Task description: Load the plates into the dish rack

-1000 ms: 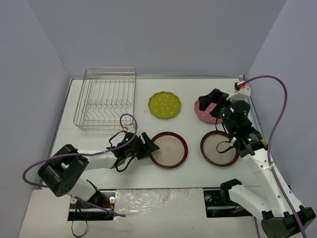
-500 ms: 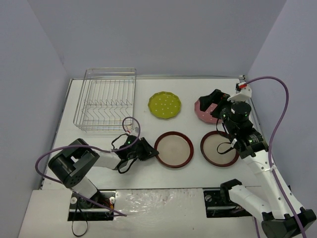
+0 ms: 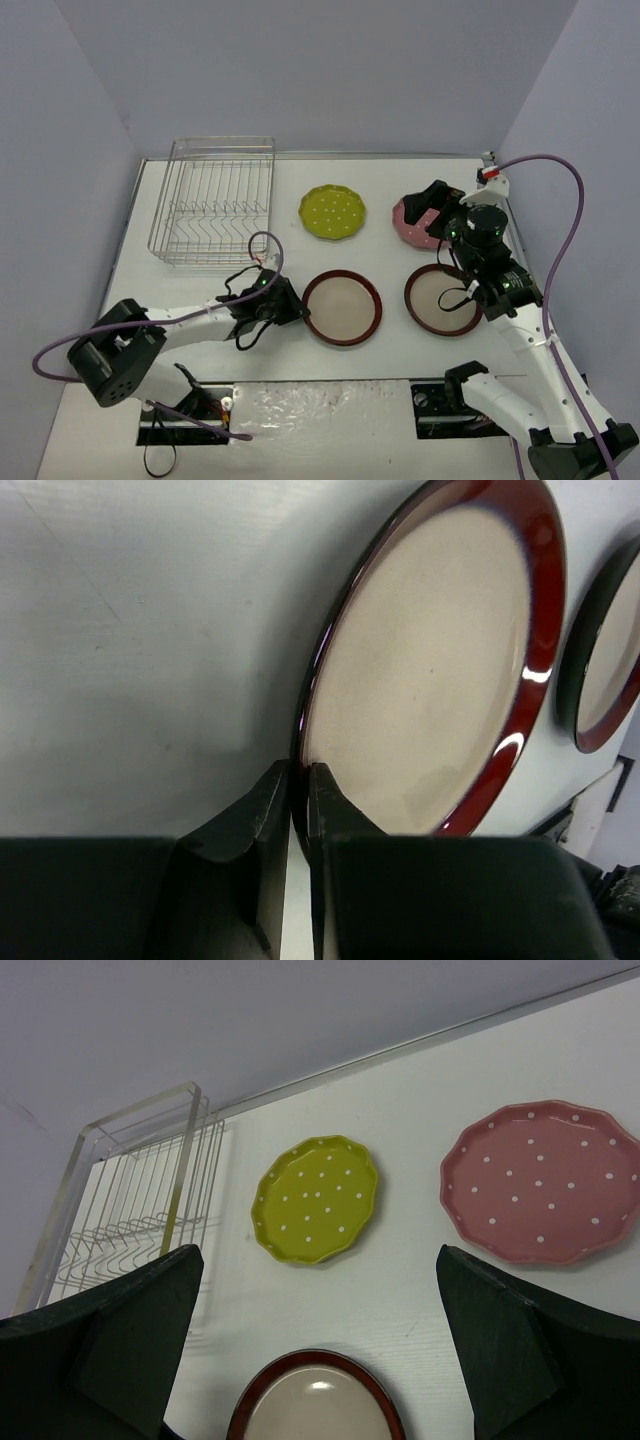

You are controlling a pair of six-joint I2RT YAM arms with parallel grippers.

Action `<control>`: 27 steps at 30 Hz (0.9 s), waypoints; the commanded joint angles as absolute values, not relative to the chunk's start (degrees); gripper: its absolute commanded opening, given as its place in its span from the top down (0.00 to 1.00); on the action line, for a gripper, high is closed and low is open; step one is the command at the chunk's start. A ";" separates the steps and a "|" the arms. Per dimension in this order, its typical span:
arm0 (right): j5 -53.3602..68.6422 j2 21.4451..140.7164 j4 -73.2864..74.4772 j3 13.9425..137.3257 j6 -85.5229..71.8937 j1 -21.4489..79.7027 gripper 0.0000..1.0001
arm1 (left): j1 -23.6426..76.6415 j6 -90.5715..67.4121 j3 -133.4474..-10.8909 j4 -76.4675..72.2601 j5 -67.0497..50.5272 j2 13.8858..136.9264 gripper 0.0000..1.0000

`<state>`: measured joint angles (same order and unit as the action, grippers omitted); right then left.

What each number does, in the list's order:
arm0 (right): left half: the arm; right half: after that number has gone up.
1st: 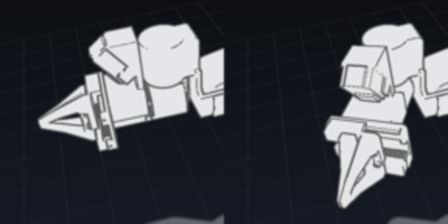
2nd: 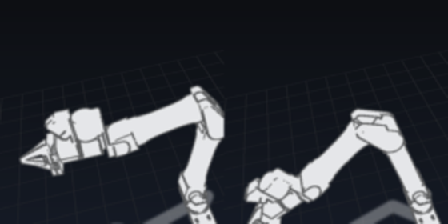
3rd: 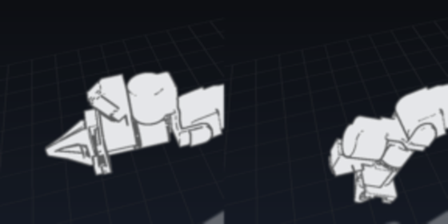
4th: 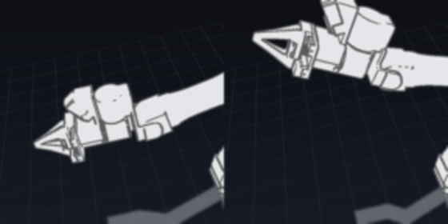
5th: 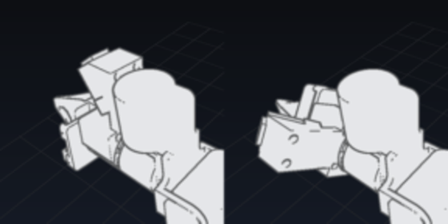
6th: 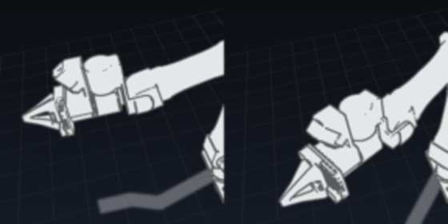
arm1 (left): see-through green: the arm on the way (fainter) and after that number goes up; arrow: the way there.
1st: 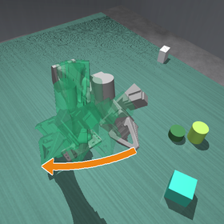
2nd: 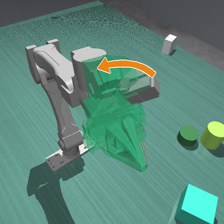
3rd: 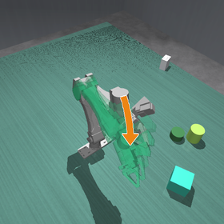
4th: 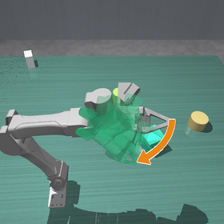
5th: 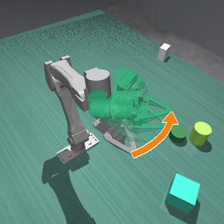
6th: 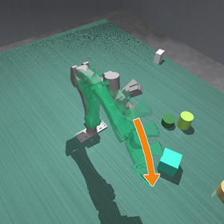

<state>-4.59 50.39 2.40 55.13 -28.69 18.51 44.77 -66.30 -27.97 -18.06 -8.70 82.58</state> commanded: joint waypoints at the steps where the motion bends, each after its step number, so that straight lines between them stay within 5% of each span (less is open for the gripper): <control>1: -6.15 49.79 -0.70 55.59 -28.65 19.17 0.00 | 46.02 -53.67 -37.70 0.41 -1.35 71.56 1.00; 27: -6.68 49.81 -0.26 57.10 -28.65 19.80 0.00 | 46.00 -33.47 -72.65 24.88 9.54 68.87 1.00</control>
